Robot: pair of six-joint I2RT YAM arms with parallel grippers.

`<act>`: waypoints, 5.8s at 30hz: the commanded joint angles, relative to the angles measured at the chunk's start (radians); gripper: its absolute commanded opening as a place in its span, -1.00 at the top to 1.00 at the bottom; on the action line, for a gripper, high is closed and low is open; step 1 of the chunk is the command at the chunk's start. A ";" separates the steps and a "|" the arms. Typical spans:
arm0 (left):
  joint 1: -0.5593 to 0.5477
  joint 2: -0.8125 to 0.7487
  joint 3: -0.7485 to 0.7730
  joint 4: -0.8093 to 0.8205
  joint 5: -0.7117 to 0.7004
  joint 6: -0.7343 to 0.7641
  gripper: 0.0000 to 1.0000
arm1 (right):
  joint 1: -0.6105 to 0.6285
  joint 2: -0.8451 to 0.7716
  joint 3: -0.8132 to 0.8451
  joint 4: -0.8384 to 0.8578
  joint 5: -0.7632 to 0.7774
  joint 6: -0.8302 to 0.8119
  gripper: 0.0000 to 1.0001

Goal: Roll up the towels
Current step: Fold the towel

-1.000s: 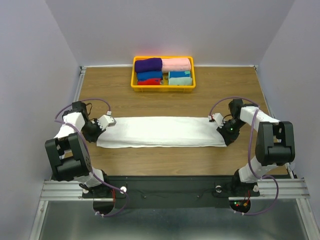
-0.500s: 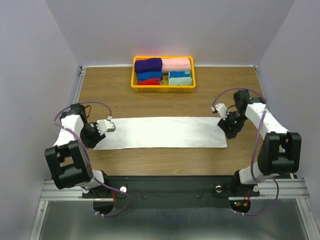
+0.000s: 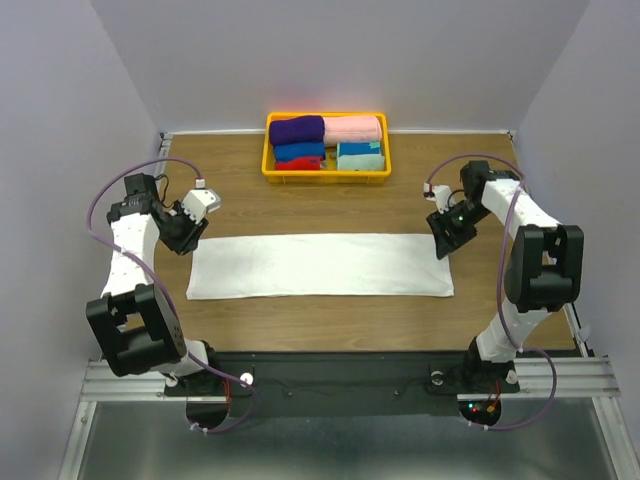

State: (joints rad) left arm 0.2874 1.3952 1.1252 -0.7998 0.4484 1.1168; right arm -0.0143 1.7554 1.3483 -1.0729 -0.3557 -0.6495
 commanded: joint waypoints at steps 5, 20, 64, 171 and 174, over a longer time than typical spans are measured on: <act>-0.004 -0.074 -0.047 0.085 0.119 -0.158 0.11 | -0.042 -0.019 -0.075 0.053 0.037 0.246 -0.10; -0.004 -0.113 -0.047 0.090 0.133 -0.155 0.06 | -0.044 0.110 -0.228 0.194 0.046 0.312 0.22; -0.008 -0.124 -0.070 0.129 0.168 -0.155 -0.11 | -0.280 0.154 -0.087 0.128 0.077 0.292 -0.05; -0.366 0.056 -0.206 0.341 -0.123 -0.449 -0.31 | 0.376 0.216 0.256 0.091 -0.058 0.280 0.59; -0.392 0.114 -0.193 0.344 -0.131 -0.466 -0.16 | 0.378 0.266 0.246 0.103 -0.065 0.268 0.65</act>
State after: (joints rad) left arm -0.0742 1.4685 0.8799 -0.4736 0.3393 0.6979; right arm 0.3405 1.9583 1.6192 -0.9409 -0.4915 -0.2920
